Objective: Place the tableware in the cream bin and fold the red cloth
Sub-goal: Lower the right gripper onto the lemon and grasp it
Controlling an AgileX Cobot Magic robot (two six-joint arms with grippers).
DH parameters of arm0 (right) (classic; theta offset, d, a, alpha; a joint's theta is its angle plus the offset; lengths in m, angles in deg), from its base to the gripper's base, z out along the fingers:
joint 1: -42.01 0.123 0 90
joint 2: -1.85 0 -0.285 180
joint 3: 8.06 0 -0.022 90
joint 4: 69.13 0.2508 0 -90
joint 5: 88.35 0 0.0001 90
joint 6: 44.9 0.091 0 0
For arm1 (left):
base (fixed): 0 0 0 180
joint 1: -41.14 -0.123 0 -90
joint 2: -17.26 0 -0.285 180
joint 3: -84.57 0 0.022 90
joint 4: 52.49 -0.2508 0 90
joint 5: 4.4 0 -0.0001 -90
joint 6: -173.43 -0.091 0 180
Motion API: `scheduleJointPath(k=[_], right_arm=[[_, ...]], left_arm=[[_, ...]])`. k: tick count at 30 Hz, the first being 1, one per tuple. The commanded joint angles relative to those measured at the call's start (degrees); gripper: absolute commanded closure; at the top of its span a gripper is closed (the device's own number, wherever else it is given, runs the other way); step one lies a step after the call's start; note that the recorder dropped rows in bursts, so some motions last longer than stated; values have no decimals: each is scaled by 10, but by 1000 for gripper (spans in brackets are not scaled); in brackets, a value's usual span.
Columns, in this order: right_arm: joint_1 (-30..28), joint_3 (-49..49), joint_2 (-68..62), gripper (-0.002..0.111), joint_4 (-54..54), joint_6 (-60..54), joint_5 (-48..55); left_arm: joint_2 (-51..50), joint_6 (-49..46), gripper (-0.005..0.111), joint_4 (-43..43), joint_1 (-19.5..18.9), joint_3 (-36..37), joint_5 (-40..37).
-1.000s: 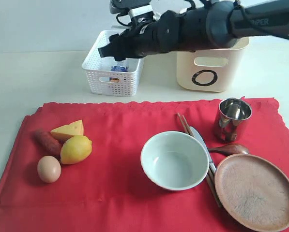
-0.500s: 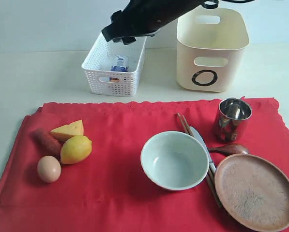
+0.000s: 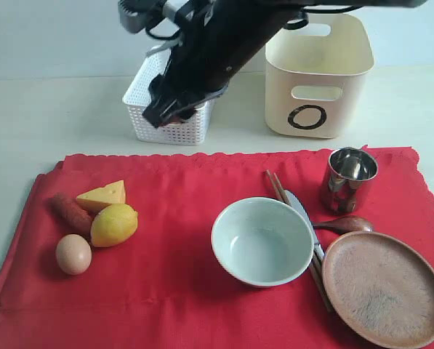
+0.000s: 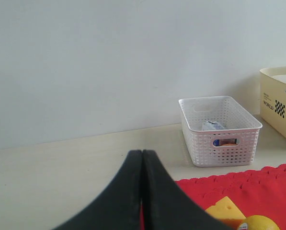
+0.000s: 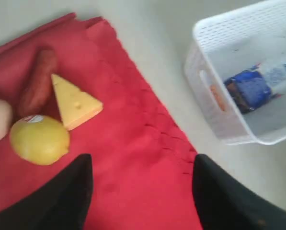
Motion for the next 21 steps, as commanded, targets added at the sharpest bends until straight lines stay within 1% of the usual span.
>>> scheduleJointPath(k=[1, 4, 7, 14, 21], right_arm=[[33, 25, -4, 50, 2, -46, 0], [50, 30, -20, 50, 5, -76, 6], [69, 30, -37, 50, 25, -129, 8], [103, 30, -84, 50, 92, -295, -1], [116, 30, -123, 50, 105, -309, -103]], left_arm=[[4, -1, 106, 0, 3, 2, -1], [4, -1, 106, 0, 3, 2, -1], [4, 1, 106, 0, 3, 2, -1], [4, 1, 106, 0, 3, 2, -1], [4, 0, 106, 0, 3, 2, -1]])
